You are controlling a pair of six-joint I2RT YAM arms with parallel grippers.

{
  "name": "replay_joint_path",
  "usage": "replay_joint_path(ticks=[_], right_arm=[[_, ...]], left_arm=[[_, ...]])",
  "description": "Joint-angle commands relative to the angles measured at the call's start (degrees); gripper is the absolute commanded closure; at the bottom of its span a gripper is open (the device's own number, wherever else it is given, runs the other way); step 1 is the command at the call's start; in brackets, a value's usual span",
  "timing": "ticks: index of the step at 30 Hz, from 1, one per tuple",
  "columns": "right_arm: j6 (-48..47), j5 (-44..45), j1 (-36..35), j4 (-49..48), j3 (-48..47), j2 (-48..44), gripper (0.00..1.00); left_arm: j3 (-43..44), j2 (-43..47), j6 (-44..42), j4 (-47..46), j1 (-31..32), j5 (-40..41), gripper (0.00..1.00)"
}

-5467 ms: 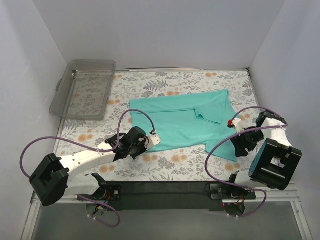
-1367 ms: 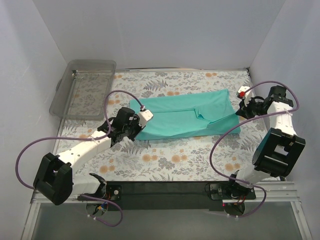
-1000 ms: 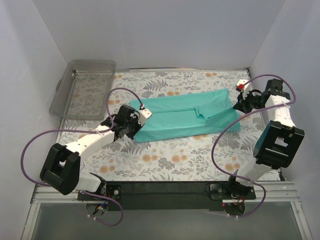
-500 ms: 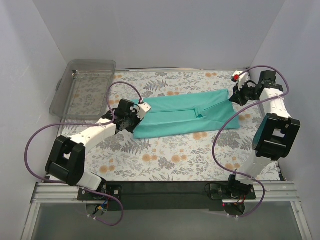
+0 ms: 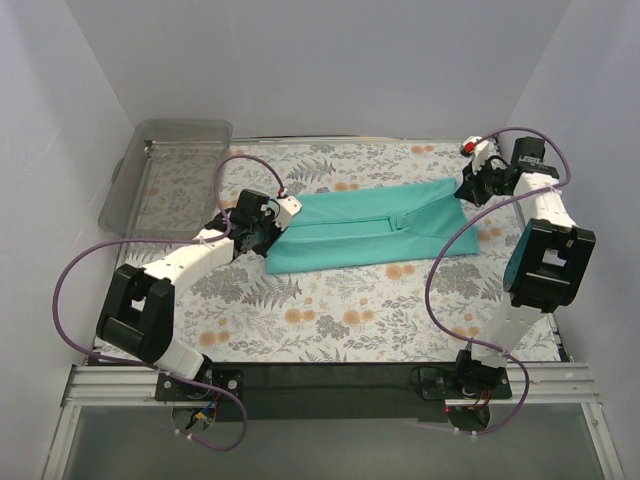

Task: Fold and stack the t-shirts
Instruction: Fold the tshirt

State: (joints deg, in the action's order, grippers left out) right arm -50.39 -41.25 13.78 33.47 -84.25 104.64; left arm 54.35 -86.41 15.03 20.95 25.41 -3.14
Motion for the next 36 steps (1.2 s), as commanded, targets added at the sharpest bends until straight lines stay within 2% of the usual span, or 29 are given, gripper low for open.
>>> replay_joint_path(ticks=[1, 15, 36], right_arm=[[2.66, -1.11, -0.51, -2.71, -3.55, 0.39, 0.99], [8.02, 0.74, -1.56, -6.14, -6.01, 3.29, 0.99], [10.93, 5.13, -1.74, -8.78, -7.33, 5.31, 0.99]], left_arm=[[2.6, -1.03, -1.23, -0.56, -0.71, 1.29, 1.0], [7.7, -8.94, -2.54, -2.58, -3.7, 1.64, 1.0], [14.56, -16.51, -4.04, -2.93, -4.05, 1.38, 1.0]])
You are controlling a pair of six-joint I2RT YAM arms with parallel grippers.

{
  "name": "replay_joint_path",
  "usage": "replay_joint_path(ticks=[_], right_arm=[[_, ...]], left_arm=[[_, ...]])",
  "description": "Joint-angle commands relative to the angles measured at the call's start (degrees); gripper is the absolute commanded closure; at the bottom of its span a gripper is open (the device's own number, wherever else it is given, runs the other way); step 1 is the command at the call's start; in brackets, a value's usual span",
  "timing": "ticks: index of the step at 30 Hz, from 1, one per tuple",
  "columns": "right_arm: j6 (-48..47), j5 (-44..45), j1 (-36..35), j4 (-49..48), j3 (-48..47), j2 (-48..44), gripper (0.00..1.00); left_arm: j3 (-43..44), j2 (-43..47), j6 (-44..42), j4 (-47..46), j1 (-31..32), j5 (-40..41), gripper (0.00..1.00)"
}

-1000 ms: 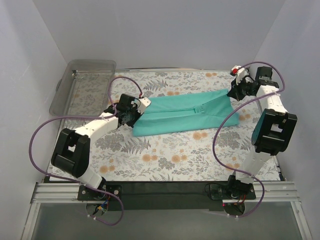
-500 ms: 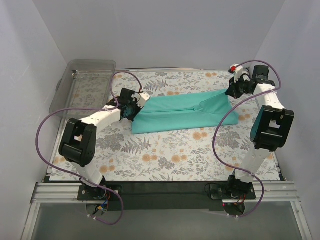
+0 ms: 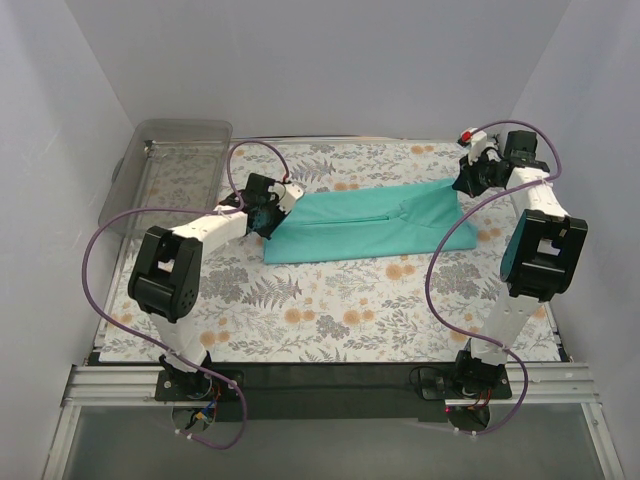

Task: Fold and stack the t-shirts
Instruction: Fold the tshirt

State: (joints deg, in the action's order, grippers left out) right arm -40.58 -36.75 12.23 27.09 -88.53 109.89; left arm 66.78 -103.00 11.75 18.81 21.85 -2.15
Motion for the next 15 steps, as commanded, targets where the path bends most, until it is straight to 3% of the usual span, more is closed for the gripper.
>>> replay_joint_path(ticks=[1, 15], right_arm=[[1.46, 0.63, -0.1, -2.66, -3.14, 0.15, 0.99], [3.93, 1.68, -2.65, -4.85, -4.63, 2.35, 0.99]], left_arm=[[2.21, -0.01, -0.67, -0.79, -0.49, 0.31, 1.0], [0.19, 0.87, -0.15, -1.14, -1.1, 0.92, 1.0]])
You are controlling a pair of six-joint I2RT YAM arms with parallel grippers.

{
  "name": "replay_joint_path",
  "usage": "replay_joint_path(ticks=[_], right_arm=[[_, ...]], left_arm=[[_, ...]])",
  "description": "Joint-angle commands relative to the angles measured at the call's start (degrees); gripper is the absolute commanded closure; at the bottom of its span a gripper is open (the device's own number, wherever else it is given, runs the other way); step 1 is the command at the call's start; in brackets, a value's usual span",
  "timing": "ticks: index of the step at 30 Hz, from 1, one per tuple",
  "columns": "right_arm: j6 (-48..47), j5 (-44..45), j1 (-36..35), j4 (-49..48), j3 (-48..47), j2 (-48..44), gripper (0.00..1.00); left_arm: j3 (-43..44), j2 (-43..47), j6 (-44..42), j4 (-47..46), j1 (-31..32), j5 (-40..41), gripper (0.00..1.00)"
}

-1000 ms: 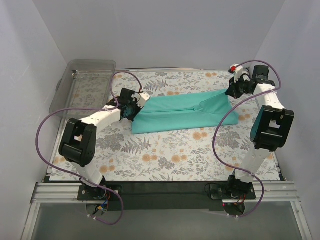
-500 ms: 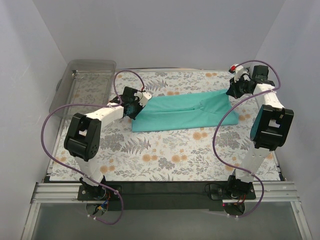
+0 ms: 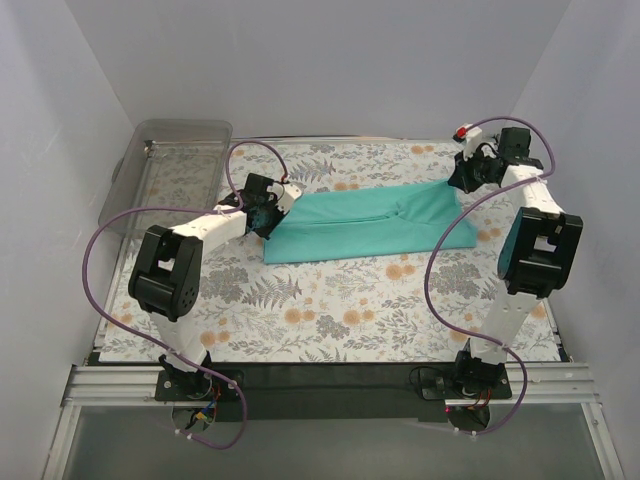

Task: Fold and stack the t-shirts
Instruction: Fold the tshirt

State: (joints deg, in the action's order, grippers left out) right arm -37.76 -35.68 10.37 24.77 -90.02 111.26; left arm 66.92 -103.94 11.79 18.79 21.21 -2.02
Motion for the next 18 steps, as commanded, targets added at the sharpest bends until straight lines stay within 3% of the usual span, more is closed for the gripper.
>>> replay_joint_path(ticks=[1, 18], right_arm=[[1.19, 0.87, -0.97, -2.63, -3.32, 1.15, 0.99], [5.76, 4.92, -1.93, -5.96, -5.17, 3.08, 0.99]], left_arm=[[0.06, 1.81, -0.19, -1.12, -0.47, 0.97, 1.0], [-2.49, 4.27, 1.74, -0.59, -1.44, 1.32, 1.0]])
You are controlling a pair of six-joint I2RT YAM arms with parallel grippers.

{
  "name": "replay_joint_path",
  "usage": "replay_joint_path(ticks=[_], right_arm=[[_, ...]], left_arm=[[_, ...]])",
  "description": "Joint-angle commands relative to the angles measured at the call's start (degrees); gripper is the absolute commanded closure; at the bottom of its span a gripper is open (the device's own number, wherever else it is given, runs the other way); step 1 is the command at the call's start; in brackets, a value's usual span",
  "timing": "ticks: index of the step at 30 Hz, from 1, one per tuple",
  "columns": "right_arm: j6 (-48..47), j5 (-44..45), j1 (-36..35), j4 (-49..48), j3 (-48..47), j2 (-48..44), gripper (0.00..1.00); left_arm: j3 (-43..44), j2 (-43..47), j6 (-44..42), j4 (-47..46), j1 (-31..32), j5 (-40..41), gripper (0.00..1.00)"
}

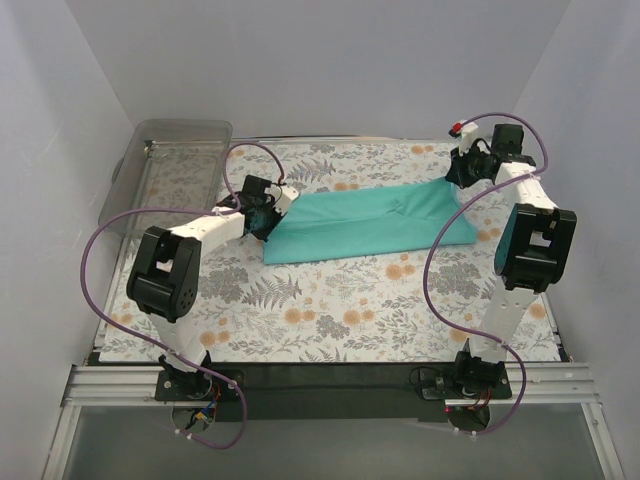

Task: Fold and stack the t-shirts
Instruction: Fold the tshirt

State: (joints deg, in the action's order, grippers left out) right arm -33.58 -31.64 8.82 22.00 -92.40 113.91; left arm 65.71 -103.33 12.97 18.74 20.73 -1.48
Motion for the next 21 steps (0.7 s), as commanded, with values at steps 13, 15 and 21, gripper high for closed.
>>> replay_joint_path(ticks=[13, 15, 21], right_arm=[[2.21, 2.02, -1.26, -3.45, -3.58, 2.28, 0.99], [2.03, 2.28, -1.26, -3.54, -3.4, 2.11, 0.99], [2.38, 2.98, -1.26, -3.98, -3.58, 1.49, 0.99]], left_arm=[[-0.5, 2.52, 0.21, -0.46, -1.83, 0.77, 1.0], [-0.15, 2.08, 0.12, -0.46, -1.75, 0.42, 1.0], [1.43, 0.76, 0.21, -0.46, -1.75, -0.11, 1.0]])
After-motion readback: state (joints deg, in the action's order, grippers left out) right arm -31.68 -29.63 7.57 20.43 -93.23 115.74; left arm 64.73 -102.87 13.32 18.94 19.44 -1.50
